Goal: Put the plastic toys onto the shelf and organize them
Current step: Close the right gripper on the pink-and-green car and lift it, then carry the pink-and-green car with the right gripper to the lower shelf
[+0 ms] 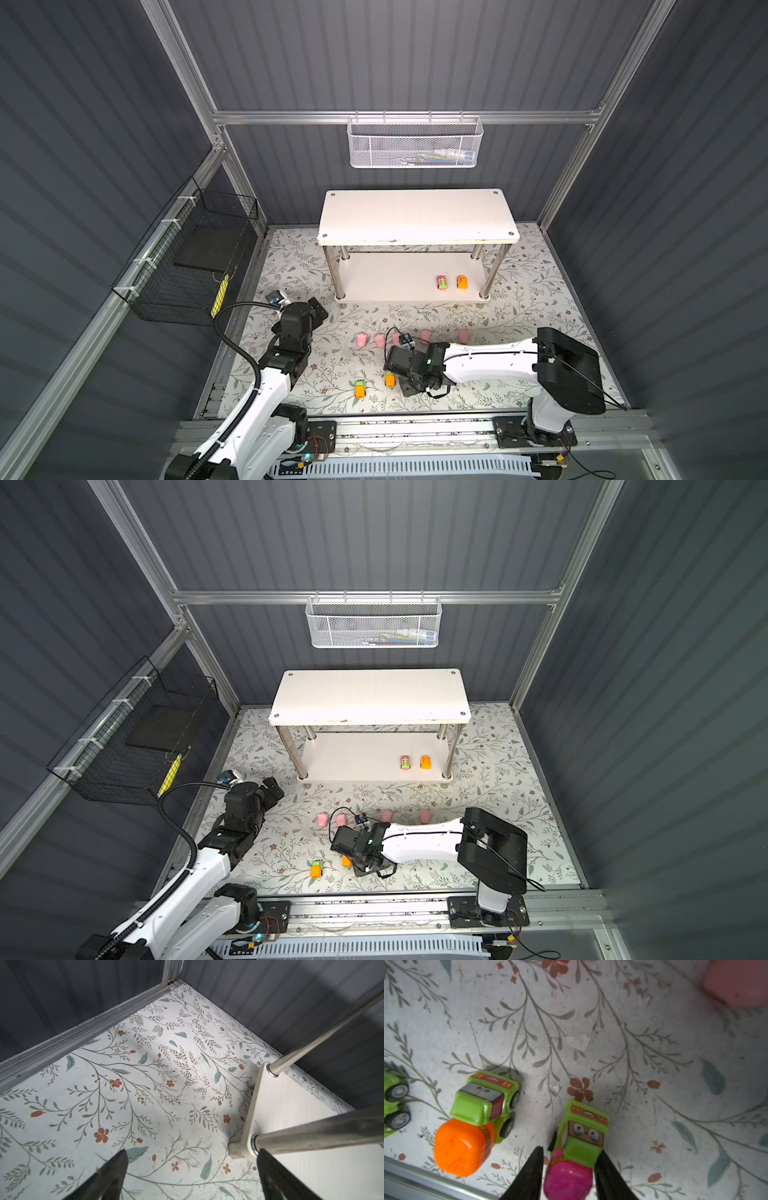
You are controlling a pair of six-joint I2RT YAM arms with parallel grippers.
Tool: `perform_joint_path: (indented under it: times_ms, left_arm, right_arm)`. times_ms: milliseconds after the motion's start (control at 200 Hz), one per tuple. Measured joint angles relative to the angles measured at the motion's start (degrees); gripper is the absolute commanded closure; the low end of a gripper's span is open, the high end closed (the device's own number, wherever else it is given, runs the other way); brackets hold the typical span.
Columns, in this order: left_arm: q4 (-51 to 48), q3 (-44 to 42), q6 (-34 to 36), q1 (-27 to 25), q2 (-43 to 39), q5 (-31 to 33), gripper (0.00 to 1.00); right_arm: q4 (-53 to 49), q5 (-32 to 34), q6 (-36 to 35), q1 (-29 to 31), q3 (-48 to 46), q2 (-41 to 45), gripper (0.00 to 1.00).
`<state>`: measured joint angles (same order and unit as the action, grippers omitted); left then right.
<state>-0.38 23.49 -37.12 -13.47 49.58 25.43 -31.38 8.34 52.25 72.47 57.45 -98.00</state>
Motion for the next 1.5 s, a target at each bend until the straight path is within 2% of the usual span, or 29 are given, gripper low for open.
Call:
perform_joint_path:
  times_ms: [345,876,1146,1496]
  left_arm:
    - [0.02,0.0,0.0,0.0,0.85,0.0,0.03]
    - [0.02,-0.63,0.0,0.0,0.83,-0.02,0.03]
    - [0.02,-0.74,0.0,0.0,0.79,-0.02,0.03]
    - [0.02,-0.74,0.0,0.0,0.79,-0.2,0.03]
  right_arm:
    - [-0.87,0.5,0.13,-0.04,0.55,0.07,0.7]
    - [-9.99,4.57,-1.75,-1.05,6.05,6.23,0.71]
    - [-12.31,8.48,-8.55,-8.24,11.78,8.92,0.7]
    - [-7.08,11.02,-17.92,-18.47,15.39,6.21,0.71]
